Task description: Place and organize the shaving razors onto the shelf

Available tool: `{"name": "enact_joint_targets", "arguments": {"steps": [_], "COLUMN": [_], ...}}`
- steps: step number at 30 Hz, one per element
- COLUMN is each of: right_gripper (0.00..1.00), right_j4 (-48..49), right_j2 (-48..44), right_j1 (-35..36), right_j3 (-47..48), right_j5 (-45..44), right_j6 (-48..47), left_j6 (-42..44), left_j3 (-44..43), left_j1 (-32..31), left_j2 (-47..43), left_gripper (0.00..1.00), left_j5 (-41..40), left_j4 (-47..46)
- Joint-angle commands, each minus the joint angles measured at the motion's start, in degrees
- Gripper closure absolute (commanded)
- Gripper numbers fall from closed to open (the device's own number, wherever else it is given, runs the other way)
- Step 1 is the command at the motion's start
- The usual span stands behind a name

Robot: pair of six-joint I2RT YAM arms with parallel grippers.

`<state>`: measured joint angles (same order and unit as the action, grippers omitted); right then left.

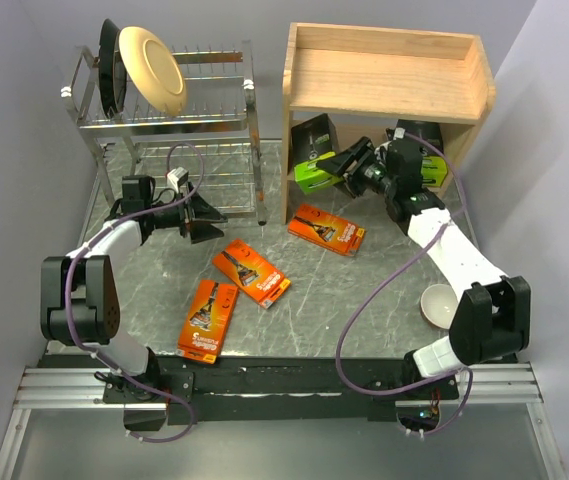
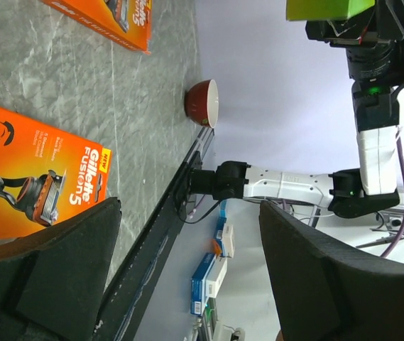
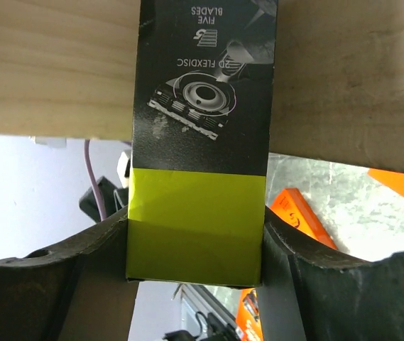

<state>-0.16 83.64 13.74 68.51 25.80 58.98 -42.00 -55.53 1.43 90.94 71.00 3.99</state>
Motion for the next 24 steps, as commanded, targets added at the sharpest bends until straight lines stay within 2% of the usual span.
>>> {"name": "enact_joint_targets", "arguments": {"steps": [1,2,4,5,10,11,12,15,24], "right_gripper": [0.7,0.6,0.49,0.4,0.22,0.13,0.09,0.0,0.0], "right_j4": [-1.77,-2.2,-3.08,-3.61,-2.03,-1.6,-1.42,-1.86,-3.35], "right_j2": [1.88,2.32,2.5,2.5,1.44,0.83,0.57,-0.31,-4.27], "right_j1": [2.69,2.96,3.4,3.58,3.58,3.58,3.49,3.49,3.31], "right_j3": [4.0,4.17,4.09,3.57,1.19,0.58,0.31,-0.22,-1.62], "right_j5": [-2.42,-2.86,-3.82,-4.18,-4.88,-4.88,-4.88,-5.5,-6.02], "right_j6": [2.37,2.37,1.93,1.93,1.31,0.96,0.61,-0.62,-4.48], "left_j6": [4.2,4.29,4.38,4.38,3.59,3.33,2.89,1.48,0.43], "left_j3": [-0.02,0.07,0.07,0.07,0.33,0.59,0.77,1.12,1.74], "left_j1": [0.24,0.24,0.33,0.33,0.68,0.68,0.68,0.68,0.77], "left_j2": [-3.57,-3.83,-4.01,-4.1,-4.01,-3.84,-3.84,-3.66,-4.27], "left_gripper": [0.16,0.16,0.16,0.16,0.16,0.16,0.16,0.16,0.16], "left_j5": [-0.25,-0.34,-0.34,-0.43,-0.34,-0.25,-0.25,0.28,0.63], "left_j4": [1.98,2.16,2.25,2.25,1.2,0.5,0.06,-1.61,-3.37]}}
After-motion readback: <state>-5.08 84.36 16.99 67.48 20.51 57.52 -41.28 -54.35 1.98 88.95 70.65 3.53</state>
